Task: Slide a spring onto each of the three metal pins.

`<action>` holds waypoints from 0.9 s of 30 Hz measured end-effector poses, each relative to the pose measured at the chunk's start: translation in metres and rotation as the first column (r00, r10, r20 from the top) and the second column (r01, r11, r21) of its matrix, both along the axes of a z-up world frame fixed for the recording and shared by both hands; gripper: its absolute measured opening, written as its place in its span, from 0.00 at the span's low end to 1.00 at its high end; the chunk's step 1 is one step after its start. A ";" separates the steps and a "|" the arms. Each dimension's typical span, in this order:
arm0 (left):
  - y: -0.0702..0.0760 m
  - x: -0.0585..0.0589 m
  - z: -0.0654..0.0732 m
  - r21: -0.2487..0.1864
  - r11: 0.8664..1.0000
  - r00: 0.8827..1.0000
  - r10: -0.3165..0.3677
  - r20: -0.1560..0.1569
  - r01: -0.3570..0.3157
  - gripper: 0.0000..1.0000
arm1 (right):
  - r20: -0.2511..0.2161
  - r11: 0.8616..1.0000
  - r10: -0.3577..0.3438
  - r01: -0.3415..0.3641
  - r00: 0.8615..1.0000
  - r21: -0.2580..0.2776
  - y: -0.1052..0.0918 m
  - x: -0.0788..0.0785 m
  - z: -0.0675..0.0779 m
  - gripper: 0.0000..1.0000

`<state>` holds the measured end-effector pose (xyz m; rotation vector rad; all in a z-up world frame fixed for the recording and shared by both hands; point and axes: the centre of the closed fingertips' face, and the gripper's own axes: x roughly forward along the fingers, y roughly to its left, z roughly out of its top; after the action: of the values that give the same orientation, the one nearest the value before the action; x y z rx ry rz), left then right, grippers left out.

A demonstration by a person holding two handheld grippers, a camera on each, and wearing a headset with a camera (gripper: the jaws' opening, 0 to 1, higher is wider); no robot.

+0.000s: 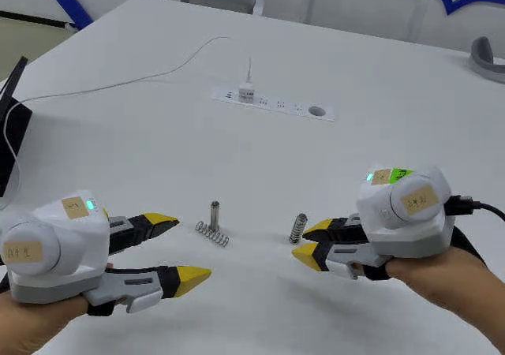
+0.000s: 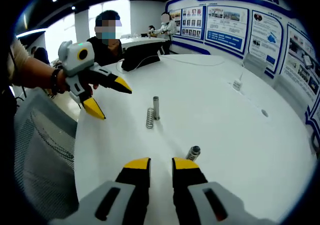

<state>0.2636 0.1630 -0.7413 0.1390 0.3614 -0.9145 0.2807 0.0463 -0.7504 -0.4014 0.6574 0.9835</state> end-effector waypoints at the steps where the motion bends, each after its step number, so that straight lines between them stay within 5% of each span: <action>1: 0.000 0.000 0.000 0.001 1.000 1.000 0.001 -0.001 -0.001 0.53 | 0.000 1.000 0.003 -0.003 1.000 0.006 0.003 -0.001 0.001 0.18; 9: 0.004 -0.001 -0.001 0.006 1.000 1.000 0.005 -0.004 -0.005 0.53 | 0.009 0.998 0.052 -0.052 0.999 0.024 0.033 -0.002 0.000 0.18; 18: 0.005 0.001 0.001 0.004 1.000 1.000 0.013 -0.002 -0.013 0.53 | 0.016 0.996 0.077 -0.078 0.997 0.053 0.065 0.014 -0.002 0.18; 27: 0.005 0.001 -0.002 0.011 1.000 1.000 0.014 -0.008 -0.014 0.53 | -0.005 0.995 0.099 -0.099 0.995 0.032 0.082 0.022 -0.017 0.19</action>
<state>0.2650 0.1679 -0.7432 0.1424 0.3749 -0.8998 0.3031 0.1287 -0.7676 -0.4062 0.6318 1.0886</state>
